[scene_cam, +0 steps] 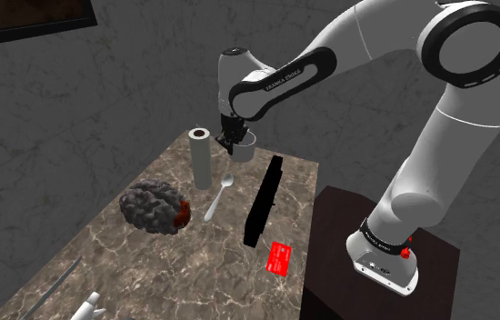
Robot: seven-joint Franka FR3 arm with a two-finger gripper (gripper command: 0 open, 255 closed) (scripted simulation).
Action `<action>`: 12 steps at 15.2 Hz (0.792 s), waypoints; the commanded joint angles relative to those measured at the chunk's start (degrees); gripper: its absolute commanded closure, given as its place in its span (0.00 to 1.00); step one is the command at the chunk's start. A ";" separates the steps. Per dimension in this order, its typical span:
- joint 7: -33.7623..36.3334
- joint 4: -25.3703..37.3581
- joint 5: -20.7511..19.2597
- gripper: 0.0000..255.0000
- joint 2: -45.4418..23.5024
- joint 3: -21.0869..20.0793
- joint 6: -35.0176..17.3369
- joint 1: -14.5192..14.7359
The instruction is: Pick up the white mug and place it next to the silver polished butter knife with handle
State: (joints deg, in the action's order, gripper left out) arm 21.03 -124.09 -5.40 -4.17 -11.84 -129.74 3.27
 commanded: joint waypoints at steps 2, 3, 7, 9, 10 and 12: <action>-0.41 1.27 0.47 1.00 1.15 -0.05 2.39 -0.02; -0.54 1.63 0.62 1.00 1.53 -0.06 3.13 -0.03; -1.02 3.23 1.13 1.00 2.92 -0.08 6.06 -0.05; -1.23 4.10 1.36 1.00 3.55 -0.08 7.54 -0.06; -1.33 4.56 1.46 1.00 3.84 -0.08 8.27 -0.07; -1.53 5.50 1.65 1.00 4.40 -0.07 9.76 -0.07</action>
State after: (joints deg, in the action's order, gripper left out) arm 19.59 -119.18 -3.82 0.04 -11.92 -120.78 3.20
